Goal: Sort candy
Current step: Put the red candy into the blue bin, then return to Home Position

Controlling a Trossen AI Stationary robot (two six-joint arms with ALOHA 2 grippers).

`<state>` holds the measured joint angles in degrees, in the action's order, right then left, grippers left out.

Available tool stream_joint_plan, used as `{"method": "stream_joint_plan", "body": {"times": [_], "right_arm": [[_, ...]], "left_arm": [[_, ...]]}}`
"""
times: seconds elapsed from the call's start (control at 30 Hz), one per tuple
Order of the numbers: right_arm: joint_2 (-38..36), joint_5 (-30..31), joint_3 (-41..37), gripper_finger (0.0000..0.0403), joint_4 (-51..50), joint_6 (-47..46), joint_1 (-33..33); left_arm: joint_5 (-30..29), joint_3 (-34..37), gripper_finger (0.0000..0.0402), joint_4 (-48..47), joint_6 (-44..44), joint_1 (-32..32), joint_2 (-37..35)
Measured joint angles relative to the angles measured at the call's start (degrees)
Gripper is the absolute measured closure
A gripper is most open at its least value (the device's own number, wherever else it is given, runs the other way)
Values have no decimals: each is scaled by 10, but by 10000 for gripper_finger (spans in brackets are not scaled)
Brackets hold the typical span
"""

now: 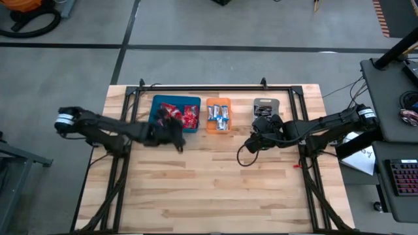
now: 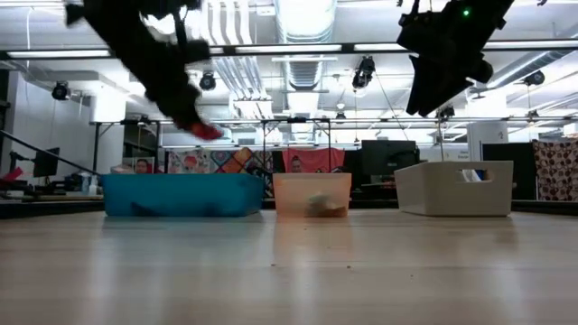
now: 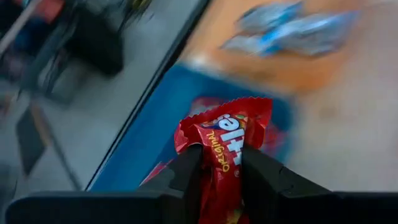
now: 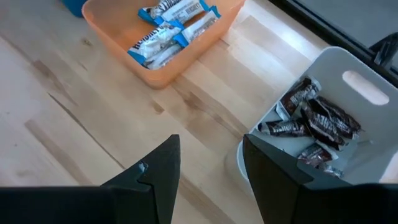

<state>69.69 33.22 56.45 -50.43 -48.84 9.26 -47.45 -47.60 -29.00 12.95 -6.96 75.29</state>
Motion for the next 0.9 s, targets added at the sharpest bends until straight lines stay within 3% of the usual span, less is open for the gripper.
{"method": "stream_joint_plan", "body": {"times": [0.1,0.27,0.4,0.77,0.9], "right_arm": [[0,13,0,236,3,11,0],[0,51,0,236,7,25,0],[3,72,-3,236,15,43,0],[8,99,-14,236,74,156,0],[-2,110,-17,236,117,234,3]], "left_arm": [[26,51,324,27,-7,93,-25],[135,102,324,107,-48,213,-31],[129,114,323,126,-55,266,-29],[172,83,238,125,-120,279,-37],[240,77,215,125,-141,276,-55]]}}
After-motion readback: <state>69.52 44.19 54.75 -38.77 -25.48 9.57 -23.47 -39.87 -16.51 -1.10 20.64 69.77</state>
